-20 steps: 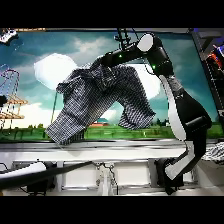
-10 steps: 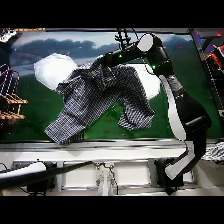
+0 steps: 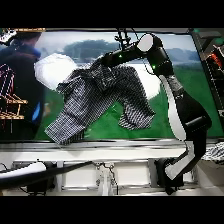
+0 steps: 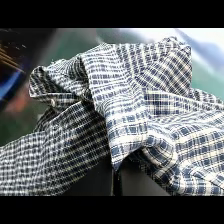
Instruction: Fold the clothes and pants, and hang the long-sleeved shirts on hangers.
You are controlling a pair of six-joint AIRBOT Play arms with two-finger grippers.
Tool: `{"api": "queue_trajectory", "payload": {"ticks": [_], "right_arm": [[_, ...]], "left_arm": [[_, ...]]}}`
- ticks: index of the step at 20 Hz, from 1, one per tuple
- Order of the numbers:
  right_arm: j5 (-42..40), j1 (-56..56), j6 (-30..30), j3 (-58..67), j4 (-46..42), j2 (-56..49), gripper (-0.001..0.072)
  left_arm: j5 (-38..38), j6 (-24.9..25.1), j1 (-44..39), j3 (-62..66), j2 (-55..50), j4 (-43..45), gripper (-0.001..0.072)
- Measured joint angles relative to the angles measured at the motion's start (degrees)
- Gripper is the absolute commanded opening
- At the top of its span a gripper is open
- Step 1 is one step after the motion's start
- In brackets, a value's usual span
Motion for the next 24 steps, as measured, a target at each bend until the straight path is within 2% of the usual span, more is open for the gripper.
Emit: {"api": "queue_trajectory", "payload": {"ticks": [13, 24], "right_arm": [[-0.4, 0.0, -0.2, 0.0, -0.2, 0.0, 0.0022], [-0.6, 0.0, -0.2, 0.0, -0.6, -0.2, 0.0022]], "left_arm": [[0.1, 3.1, -1.2, 0.0, 2.7, -0.2, 0.0016], [0.0, 4.3, -8.0, 0.0, 12.1, -0.2, 0.0014]]}}
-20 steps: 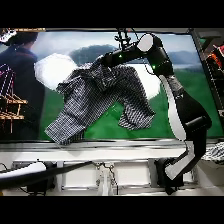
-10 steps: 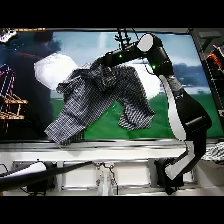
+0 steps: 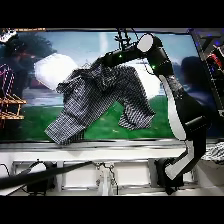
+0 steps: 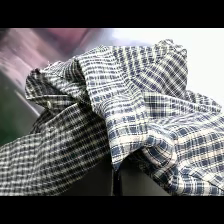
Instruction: Fold the clothes and pants, and hang the long-sleeved shirts on hangers.
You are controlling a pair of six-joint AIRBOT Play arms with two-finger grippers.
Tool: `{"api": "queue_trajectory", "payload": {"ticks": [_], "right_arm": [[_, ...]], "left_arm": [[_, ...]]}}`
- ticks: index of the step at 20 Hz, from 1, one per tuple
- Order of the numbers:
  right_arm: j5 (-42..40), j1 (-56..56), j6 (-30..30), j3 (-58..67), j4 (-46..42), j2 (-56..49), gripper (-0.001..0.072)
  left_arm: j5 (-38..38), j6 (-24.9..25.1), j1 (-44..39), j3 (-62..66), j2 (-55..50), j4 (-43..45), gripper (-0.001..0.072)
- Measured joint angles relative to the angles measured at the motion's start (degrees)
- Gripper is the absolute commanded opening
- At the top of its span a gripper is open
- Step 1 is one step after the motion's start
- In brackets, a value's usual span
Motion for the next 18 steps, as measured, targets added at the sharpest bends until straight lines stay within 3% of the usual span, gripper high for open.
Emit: {"api": "queue_trajectory", "payload": {"ticks": [11, 15, 18], "right_arm": [[0.2, 0.0, 0.0, 0.0, -0.2, -0.2, 0.0022], [0.2, 0.0, 0.0, 0.0, -0.4, -0.2, 0.0022], [0.1, 0.0, 0.0, 0.0, -0.4, -0.2, 0.0022]], "left_arm": [[-0.5, 0.1, -7.9, 0.0, 19.5, -8.0, 0.0013], [-4.0, 0.1, -13.2, 0.0, 29.0, -14.4, 0.0013], [-10.7, 2.3, -17.0, 0.0, 36.1, -23.6, 0.0014]]}}
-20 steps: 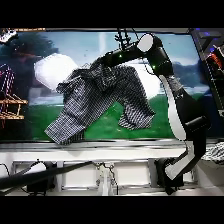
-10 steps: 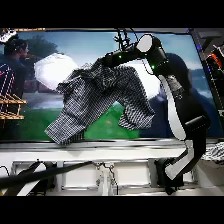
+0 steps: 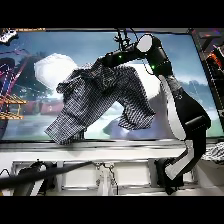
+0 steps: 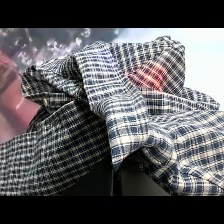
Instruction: Fold the clothes and pants, and hang the long-sleeved shirts on hangers.
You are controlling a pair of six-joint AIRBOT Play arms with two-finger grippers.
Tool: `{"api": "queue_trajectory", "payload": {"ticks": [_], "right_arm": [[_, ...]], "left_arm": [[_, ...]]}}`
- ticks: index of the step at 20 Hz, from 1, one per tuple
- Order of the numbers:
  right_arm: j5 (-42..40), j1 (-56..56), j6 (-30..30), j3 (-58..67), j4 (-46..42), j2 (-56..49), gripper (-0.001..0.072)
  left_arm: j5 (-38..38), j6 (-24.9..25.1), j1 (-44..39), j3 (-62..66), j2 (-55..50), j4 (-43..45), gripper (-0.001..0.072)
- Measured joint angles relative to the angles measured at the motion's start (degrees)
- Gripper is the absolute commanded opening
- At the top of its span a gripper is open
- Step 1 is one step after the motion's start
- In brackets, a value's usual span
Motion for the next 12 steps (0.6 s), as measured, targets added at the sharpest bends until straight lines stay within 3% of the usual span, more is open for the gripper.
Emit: {"api": "queue_trajectory", "payload": {"ticks": [6, 12], "right_arm": [[3.9, 0.0, 0.3, 0.1, 0.2, 1.0, 0.0022], [9.3, 0.0, 1.3, 0.1, 1.6, 4.0, 0.0022]], "left_arm": [[-16.5, 15.4, -5.1, -0.1, 7.8, -19.6, 0.0014], [-17.2, 26.7, -6.1, -0.1, 5.5, -30.6, 0.0013]]}}
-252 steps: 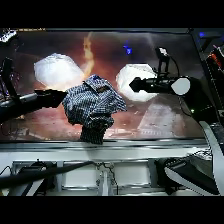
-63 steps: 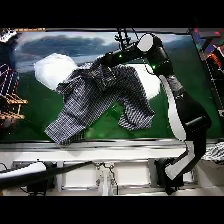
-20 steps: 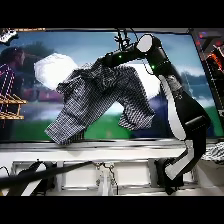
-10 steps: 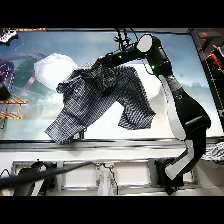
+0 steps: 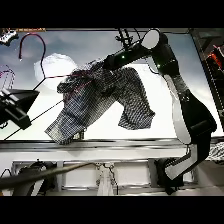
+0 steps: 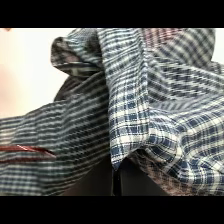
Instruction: Fold the clothes and pants, and hang the long-sleeved shirts on hangers.
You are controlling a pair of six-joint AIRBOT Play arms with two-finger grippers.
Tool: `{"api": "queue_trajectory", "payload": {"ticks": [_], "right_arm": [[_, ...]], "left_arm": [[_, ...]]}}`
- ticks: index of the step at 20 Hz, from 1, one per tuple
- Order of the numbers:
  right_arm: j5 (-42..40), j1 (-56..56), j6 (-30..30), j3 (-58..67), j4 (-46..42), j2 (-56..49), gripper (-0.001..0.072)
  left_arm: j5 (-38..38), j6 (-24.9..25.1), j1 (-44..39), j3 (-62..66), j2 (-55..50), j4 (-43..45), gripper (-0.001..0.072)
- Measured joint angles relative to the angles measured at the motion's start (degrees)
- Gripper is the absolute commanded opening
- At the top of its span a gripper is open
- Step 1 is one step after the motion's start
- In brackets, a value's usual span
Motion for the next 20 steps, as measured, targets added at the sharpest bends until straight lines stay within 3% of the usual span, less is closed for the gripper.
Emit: {"api": "queue_trajectory", "payload": {"ticks": [13, 20], "right_arm": [[7.5, 0.0, 1.1, 0.0, 2.4, 3.8, 0.0021], [11.3, 0.0, 1.6, 0.0, 3.5, 4.2, 0.0021]], "left_arm": [[7.0, 15.8, -2.3, 0.0, -13.9, -10.3, 0.0013], [4.3, 26.9, -4.6, 0.1, -31.8, -28.7, 0.0012]]}}
